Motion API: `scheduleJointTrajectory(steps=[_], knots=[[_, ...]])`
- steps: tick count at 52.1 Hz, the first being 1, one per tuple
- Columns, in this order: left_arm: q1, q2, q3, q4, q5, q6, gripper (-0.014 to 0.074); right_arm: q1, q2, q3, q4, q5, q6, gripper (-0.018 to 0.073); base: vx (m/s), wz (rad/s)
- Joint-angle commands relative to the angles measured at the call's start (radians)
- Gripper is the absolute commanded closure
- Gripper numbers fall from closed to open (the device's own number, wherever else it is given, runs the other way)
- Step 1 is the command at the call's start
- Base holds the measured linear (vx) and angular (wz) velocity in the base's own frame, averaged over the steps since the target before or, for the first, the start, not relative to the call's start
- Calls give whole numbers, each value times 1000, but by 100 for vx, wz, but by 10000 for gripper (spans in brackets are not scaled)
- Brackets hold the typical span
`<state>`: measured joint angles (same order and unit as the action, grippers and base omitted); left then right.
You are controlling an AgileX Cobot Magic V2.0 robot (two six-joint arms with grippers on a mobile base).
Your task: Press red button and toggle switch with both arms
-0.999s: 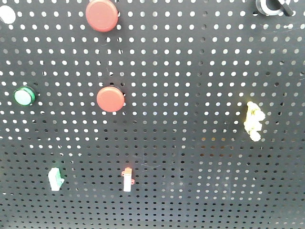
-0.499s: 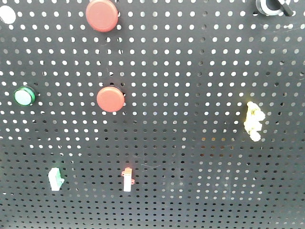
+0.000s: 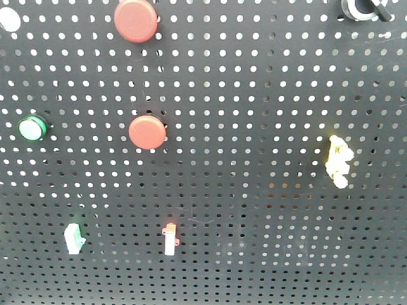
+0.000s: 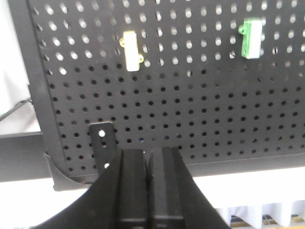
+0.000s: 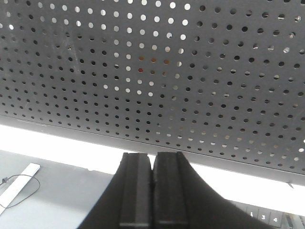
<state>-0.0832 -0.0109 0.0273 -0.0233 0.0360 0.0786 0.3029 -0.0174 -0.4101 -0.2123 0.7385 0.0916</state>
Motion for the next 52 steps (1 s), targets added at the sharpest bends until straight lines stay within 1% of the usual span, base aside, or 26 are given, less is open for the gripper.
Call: scheduleJointTrajectory(steps=[1,46,49,52], knots=[[1,-17,34,2,-70,-17,595,-7,6,-25,-15,-72,-9,562,0,0],[1,-17,34,2,-70,-16,595,-7,6,-25,-13,-72,-9,562,0,0],[1,-17,34,2,-70,-16,595,-7,6,-15,-13,-90,-14,562,0,0],[1,-17,34,2,-70,-16,595,-7,6,22,23,-181,-6,562,0,0]])
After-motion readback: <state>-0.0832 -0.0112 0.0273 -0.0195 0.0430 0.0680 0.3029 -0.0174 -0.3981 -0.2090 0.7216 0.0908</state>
